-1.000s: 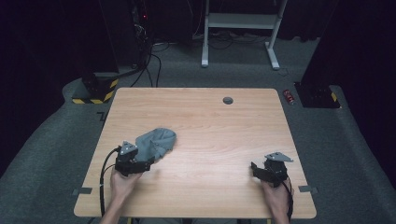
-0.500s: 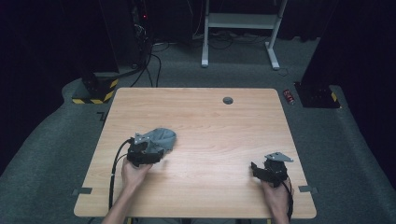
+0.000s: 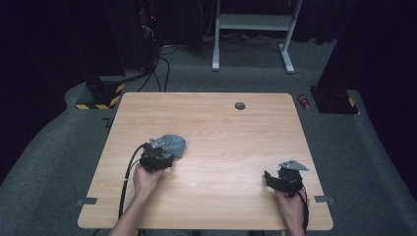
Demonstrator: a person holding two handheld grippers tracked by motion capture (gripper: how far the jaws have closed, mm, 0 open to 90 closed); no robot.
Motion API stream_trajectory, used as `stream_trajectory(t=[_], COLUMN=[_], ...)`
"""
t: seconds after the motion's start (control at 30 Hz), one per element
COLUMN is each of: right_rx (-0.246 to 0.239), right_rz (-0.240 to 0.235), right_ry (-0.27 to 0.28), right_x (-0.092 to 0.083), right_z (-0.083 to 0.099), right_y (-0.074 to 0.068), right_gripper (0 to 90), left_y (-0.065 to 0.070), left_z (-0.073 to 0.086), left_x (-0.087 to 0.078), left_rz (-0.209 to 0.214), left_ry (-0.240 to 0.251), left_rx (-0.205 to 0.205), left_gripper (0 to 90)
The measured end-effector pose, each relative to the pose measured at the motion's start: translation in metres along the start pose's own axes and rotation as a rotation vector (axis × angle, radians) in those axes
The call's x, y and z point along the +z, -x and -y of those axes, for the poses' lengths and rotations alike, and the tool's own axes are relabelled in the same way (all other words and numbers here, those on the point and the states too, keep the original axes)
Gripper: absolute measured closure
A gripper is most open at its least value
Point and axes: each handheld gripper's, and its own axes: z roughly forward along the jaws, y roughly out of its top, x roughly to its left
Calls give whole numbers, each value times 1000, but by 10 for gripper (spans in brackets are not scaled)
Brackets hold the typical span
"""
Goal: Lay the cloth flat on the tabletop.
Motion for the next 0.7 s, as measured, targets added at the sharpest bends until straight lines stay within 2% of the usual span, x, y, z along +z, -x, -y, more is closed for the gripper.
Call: stream_trajectory(t=[0.17,0.27,0.33,0.43,0.47,0.7], right_rx=[0,0,0,0,0,0], right_rz=[0,0,0,0,0,0], right_ry=[0,0,0,0,0,0], right_x=[0,0,0,0,0,0], right_z=[0,0,0,0,0,0], right_y=[0,0,0,0,0,0], right_gripper=[276,276,276,276,276,276], left_y=[-5,-4,-3,-1,0,10], left_z=[0,0,-1,-1,-1,-3], left_x=[-3,-3,-5,-7,-8,-12], left_rz=[5,12,30,53,65,132], left_ry=[2,3,9,14,17,41], left_rx=[-15,-14,5,6,-3,10], left_gripper=[613,744,817,853,857,866])
